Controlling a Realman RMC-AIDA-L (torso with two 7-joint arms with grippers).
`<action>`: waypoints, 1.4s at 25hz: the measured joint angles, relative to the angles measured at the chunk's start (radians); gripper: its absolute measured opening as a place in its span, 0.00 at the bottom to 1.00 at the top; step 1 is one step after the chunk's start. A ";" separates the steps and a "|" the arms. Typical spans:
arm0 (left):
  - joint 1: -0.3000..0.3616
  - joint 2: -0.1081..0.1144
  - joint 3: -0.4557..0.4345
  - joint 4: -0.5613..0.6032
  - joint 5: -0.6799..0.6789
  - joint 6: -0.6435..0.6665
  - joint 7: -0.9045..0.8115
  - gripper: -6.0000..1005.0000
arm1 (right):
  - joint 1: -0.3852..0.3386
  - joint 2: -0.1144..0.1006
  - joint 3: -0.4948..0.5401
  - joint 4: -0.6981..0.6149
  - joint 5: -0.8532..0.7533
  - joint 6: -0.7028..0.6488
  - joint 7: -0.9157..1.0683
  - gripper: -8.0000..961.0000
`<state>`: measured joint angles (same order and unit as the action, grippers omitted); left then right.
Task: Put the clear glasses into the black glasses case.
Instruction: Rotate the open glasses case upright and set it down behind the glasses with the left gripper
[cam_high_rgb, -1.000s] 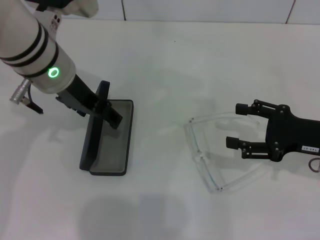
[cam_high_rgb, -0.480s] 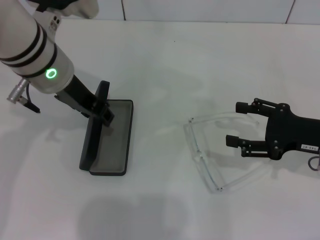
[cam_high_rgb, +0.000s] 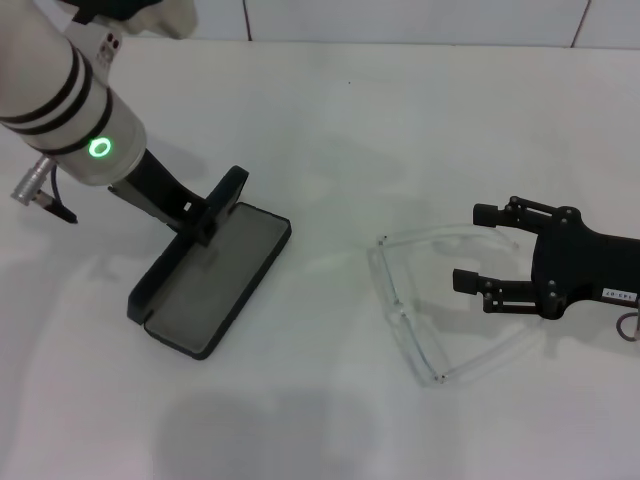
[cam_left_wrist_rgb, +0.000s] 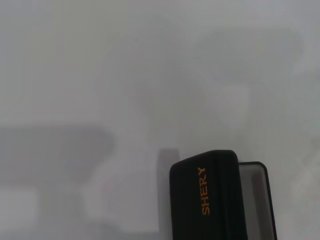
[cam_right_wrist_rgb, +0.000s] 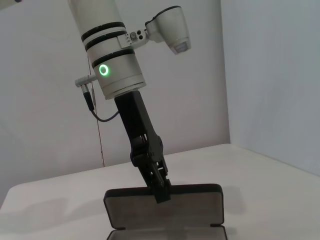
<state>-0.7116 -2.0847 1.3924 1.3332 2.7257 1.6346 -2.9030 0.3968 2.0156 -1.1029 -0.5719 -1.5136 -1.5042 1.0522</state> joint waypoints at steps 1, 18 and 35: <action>0.000 0.000 0.001 0.002 0.001 -0.002 0.008 0.28 | 0.000 0.000 0.000 0.000 0.000 0.000 0.000 0.89; 0.011 -0.003 0.092 0.123 0.073 -0.145 0.580 0.24 | -0.014 0.003 0.000 0.002 0.000 -0.007 0.000 0.89; 0.012 -0.006 0.231 0.061 0.031 -0.274 0.807 0.29 | -0.021 0.006 0.002 0.054 0.027 -0.027 0.000 0.89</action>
<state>-0.6993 -2.0903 1.6230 1.3939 2.7563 1.3609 -2.0964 0.3762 2.0216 -1.1013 -0.5183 -1.4863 -1.5314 1.0523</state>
